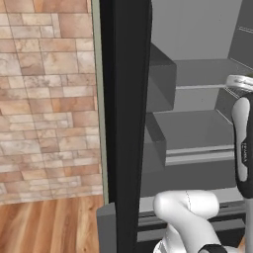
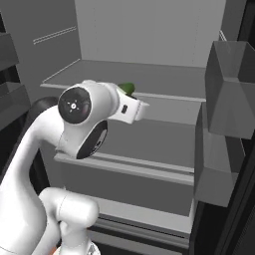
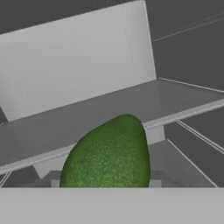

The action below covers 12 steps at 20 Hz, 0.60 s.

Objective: Open the fridge, remove the tangerine, avocado, and shrimp, and place them on any counter.

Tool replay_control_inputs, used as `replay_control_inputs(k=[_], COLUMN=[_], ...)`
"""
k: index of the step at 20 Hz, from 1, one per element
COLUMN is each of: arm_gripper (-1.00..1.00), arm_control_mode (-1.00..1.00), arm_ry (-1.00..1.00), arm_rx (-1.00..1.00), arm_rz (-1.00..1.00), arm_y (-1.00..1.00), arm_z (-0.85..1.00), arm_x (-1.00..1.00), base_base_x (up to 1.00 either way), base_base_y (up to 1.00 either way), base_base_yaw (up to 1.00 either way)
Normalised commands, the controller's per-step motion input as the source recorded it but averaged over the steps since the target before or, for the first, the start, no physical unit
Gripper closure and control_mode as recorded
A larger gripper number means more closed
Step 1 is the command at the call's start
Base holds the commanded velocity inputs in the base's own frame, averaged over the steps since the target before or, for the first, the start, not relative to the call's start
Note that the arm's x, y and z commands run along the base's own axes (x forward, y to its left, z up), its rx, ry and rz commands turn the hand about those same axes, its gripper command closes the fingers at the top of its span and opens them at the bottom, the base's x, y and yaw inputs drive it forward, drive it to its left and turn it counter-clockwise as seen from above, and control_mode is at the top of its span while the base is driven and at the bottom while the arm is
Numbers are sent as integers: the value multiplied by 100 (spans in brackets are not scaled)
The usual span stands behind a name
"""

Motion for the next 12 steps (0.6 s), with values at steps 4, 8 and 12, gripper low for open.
replay_control_inputs(k=[4, 8, 12], arm_gripper=[100, 100, 100], arm_control_mode=[-100, -100, -100], arm_ry=[4, 12, 10], arm_rx=[0, 0, 0], arm_rz=[3, 1, 0], arm_y=[41, 49, 23], arm_z=[-20, -36, -27], arm_x=[-100, -86, -40], base_base_x=[0, 0, 0], base_base_y=[0, 0, 0], base_base_yaw=[0, 0, 0])
